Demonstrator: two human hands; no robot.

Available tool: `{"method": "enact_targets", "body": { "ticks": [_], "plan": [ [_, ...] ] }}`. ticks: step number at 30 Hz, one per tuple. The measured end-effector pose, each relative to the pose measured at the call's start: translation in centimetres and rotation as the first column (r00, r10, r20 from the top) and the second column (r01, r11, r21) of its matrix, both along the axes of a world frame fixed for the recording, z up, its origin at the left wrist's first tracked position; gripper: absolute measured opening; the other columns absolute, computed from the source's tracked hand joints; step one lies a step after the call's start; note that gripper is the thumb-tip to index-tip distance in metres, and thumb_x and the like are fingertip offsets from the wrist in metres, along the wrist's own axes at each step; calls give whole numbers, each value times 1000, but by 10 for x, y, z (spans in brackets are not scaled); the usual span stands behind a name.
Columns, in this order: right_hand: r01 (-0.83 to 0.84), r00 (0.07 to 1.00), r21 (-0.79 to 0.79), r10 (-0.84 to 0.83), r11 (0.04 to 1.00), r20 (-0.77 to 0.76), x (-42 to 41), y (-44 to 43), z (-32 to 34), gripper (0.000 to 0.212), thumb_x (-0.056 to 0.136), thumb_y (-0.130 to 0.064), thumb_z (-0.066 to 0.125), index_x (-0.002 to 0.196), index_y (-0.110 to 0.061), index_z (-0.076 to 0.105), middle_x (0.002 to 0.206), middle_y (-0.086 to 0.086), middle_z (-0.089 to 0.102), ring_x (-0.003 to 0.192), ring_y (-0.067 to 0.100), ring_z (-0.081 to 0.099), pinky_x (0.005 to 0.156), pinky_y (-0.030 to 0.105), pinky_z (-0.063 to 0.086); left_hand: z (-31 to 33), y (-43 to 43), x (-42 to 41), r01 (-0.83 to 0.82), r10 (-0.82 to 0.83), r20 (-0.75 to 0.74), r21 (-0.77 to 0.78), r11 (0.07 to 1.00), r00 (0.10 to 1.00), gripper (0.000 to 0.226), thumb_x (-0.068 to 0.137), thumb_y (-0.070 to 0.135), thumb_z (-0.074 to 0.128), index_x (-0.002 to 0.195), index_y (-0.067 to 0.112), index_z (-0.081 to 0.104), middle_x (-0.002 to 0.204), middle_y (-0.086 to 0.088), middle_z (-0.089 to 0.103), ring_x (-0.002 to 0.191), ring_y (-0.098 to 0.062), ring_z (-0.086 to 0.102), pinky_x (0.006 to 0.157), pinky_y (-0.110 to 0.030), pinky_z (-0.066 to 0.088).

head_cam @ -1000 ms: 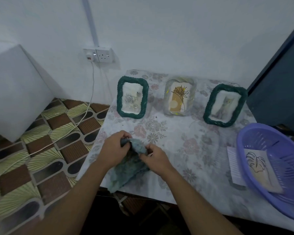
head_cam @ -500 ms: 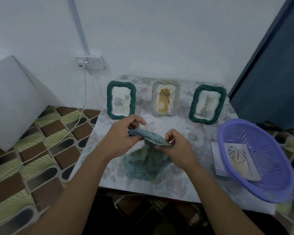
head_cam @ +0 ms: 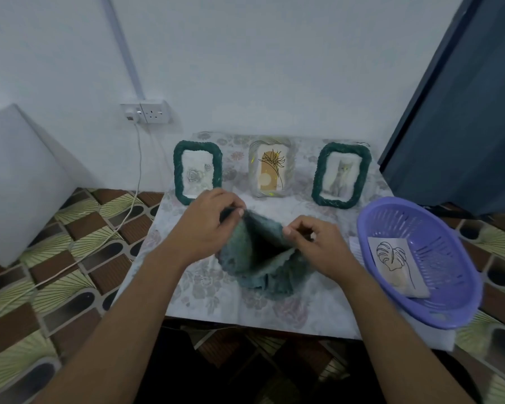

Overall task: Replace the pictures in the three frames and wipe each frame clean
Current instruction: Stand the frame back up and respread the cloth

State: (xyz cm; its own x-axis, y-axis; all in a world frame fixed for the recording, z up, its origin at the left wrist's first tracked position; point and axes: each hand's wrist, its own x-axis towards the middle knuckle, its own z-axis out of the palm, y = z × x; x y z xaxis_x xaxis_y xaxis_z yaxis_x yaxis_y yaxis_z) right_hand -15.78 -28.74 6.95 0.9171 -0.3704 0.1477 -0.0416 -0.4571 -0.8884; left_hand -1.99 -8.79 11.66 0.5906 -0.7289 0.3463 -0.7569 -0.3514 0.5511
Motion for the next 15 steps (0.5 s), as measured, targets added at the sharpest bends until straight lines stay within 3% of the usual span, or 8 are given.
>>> {"method": "enact_targets", "body": {
  "ticks": [2,5,7,11,13,15],
  "plan": [
    [73,994,-84,-66,994,82,-1,-2,7,25,90,-39,64,69,-26,59,61,-14,56,62,-2,52,64,13,38,4,-2,-4,2,-2,4,-71,997,1000,14,99,20,53,101,12,65,88,1,64,79,-7,53,70,-18,40],
    [89,988,-84,-77,993,137,-3,-4,20,27,86,-41,67,69,-22,56,60,-9,56,58,0,49,59,15,38,7,-5,-8,-8,10,12,-152,988,1000,12,102,14,51,104,12,62,82,11,57,74,4,50,66,-8,34],
    [55,994,-59,-49,997,94,-6,-6,27,24,80,-39,77,75,-23,59,60,-1,59,55,4,48,56,18,39,7,-8,-9,-39,42,12,-198,979,999,13,102,12,50,106,12,62,83,15,55,75,6,50,67,-7,34],
    [-10,999,-188,4,982,-33,-12,-15,28,16,80,-25,83,83,-29,67,54,-11,52,48,3,48,54,14,35,14,-8,-8,-111,125,23,-335,936,992,15,101,8,49,106,11,63,91,8,62,83,4,54,72,-9,38],
    [3,997,-244,-21,970,-71,-15,-19,22,15,84,-20,79,79,-30,70,53,-12,50,50,2,50,60,17,37,20,-4,-7,-154,165,-7,-388,908,986,15,101,8,50,106,12,63,93,8,64,86,5,56,74,-8,39],
    [39,994,-277,-66,960,-88,-18,-22,15,16,85,-23,77,77,-32,67,61,-13,53,62,3,53,75,29,41,24,0,-5,-192,190,-43,-395,898,981,15,101,10,51,107,15,64,95,11,64,87,9,56,75,-6,39]
  ]
}}
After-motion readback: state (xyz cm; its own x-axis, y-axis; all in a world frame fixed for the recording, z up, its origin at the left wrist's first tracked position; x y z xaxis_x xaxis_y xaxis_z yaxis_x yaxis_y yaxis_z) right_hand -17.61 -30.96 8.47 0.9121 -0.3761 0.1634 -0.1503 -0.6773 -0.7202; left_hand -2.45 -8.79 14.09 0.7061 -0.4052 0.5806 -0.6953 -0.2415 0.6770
